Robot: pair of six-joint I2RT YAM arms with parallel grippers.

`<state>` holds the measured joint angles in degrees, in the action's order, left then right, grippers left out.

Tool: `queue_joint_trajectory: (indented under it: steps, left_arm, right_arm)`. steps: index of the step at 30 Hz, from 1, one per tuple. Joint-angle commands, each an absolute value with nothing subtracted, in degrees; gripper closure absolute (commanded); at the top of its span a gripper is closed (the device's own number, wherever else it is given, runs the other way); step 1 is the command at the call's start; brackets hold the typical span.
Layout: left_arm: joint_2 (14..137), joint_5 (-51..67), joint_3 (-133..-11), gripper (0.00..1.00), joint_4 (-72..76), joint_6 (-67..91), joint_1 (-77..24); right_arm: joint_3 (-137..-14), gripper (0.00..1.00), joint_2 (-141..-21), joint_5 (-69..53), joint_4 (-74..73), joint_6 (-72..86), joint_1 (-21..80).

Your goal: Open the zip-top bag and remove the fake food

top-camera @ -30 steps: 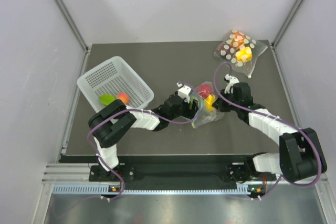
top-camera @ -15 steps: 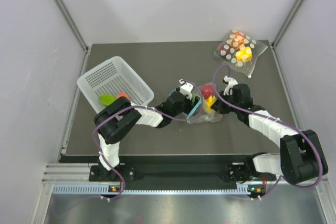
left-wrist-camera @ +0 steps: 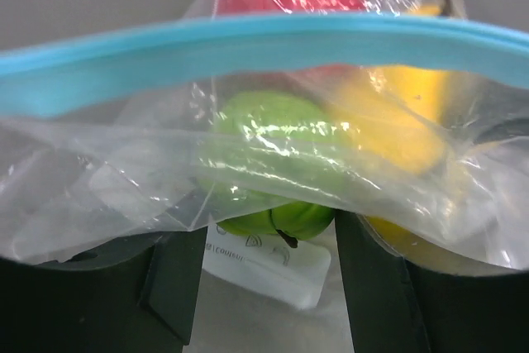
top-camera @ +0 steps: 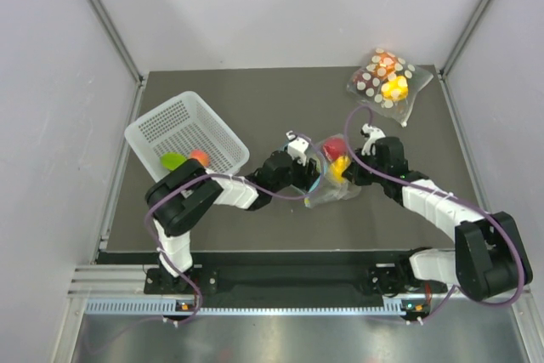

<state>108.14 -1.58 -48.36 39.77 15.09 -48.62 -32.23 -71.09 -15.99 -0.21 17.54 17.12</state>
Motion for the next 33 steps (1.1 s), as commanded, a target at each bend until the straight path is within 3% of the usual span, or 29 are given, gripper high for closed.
queue_joint_trajectory:
  steps: [1, 13, 33]
  left_arm:
    - [101.09, 3.41, -45.36, 0.92, 41.06, 14.77, -48.43]
    - [90.80, 16.87, -44.91, 0.93, 26.21, 15.38, -47.46]
    - [63.21, 16.70, -40.61, 0.90, 3.43, 14.32, -42.81]
  right_arm:
    - [-33.57, 1.00, -69.26, -11.61, -2.37, 18.72, 17.75]
    - [-33.92, 1.00, -68.38, -7.74, -4.13, 19.25, 17.75]
    - [-34.19, 1.00, -65.04, -7.56, -5.45, 18.99, 17.75]
